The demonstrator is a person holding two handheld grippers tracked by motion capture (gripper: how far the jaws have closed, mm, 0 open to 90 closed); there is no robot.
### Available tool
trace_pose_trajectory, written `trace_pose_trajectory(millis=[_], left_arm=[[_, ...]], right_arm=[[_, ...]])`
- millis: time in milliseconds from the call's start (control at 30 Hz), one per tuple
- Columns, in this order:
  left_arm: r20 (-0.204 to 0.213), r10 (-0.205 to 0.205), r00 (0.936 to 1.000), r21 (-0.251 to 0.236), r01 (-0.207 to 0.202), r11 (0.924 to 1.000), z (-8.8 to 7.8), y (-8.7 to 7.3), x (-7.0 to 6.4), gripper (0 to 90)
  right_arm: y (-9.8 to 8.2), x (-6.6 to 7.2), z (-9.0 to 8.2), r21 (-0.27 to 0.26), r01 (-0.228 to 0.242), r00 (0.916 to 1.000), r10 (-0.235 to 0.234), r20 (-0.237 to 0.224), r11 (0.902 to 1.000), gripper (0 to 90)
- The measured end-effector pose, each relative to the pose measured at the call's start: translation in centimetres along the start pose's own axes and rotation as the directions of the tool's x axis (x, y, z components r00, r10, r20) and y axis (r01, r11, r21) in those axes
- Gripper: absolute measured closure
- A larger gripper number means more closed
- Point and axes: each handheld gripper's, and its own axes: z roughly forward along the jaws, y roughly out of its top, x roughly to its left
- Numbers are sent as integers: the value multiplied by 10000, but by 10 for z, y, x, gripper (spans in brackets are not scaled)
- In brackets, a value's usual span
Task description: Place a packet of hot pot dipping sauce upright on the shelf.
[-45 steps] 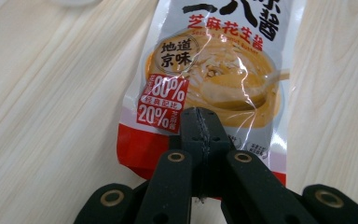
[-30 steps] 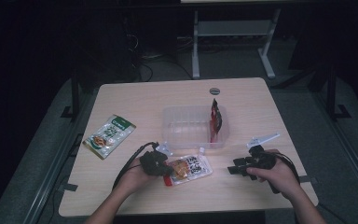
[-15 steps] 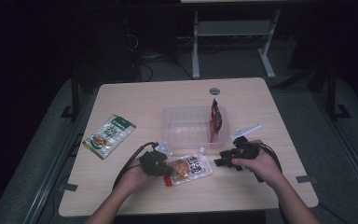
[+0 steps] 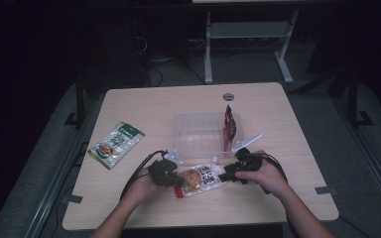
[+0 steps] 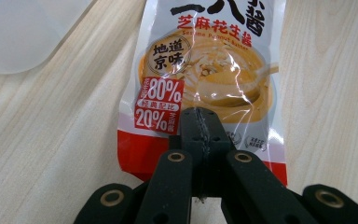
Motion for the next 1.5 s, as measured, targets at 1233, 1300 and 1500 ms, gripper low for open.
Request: trace_pose_trajectory(millis=[1233,1300,1500], left_arm=[[47,45,10000,-5,-45,10000,0,0,1,900],[58,52,10000,1,-52,10000,0,0,1,900],[85,35,10000,-7,-35,10000,0,0,1,900]], right_arm=[[1,11,23,-419,-257,9952,215,-959,9988,589],[1,10,23,-406,-218,9940,173,-1080,9989,620],[3,8,26,-352,-170,9922,125,-1240,9992,649]])
